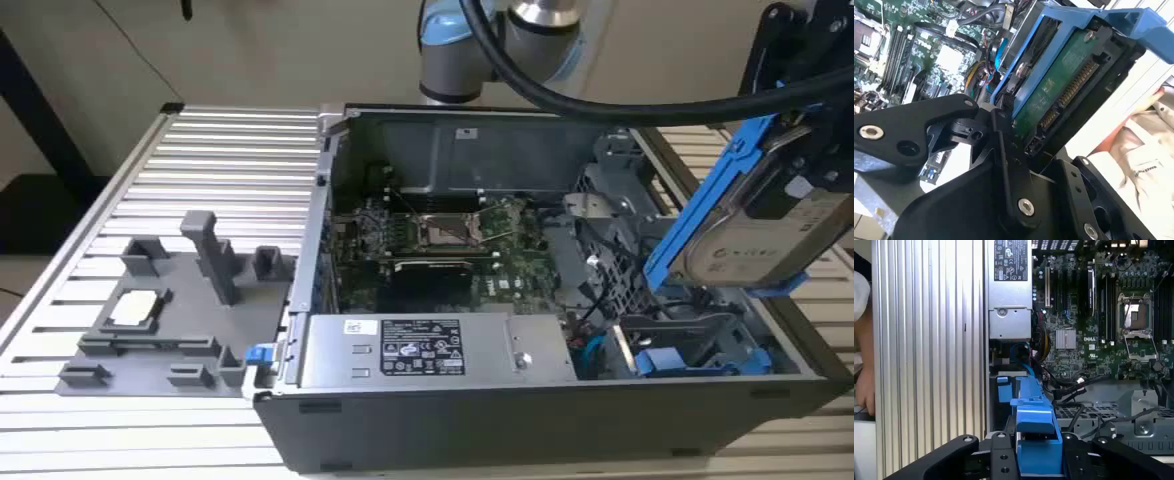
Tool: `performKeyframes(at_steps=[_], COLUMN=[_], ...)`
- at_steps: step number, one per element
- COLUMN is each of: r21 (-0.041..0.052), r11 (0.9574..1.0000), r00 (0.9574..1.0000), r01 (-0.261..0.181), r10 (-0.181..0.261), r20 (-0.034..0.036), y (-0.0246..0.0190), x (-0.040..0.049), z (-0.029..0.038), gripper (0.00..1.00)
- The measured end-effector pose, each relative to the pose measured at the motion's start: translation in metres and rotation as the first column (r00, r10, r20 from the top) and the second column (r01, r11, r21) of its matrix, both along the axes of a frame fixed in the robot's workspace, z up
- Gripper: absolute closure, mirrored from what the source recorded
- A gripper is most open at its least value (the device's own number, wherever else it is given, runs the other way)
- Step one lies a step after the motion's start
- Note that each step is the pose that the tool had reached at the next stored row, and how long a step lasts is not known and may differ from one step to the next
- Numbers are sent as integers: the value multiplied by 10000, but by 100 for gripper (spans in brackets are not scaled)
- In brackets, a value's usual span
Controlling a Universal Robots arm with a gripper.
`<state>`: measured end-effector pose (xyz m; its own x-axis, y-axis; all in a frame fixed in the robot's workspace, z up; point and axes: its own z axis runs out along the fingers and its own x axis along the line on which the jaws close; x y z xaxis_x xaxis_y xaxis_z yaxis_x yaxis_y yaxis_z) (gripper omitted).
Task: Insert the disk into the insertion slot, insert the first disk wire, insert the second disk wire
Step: 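Insert the disk into the insertion slot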
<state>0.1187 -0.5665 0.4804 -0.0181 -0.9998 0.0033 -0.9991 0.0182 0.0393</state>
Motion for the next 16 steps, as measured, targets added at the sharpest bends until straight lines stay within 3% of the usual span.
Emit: performKeyframes(at_steps=[9, 16], r21=[-2, -8], r11=[10000, 10000], r00=[10000, 10000], r01=[0, 1], r10=[0, -1], r20=[0, 0], y=[0, 0], x=[0, 0], z=[-3, -56], gripper=[67, 67])
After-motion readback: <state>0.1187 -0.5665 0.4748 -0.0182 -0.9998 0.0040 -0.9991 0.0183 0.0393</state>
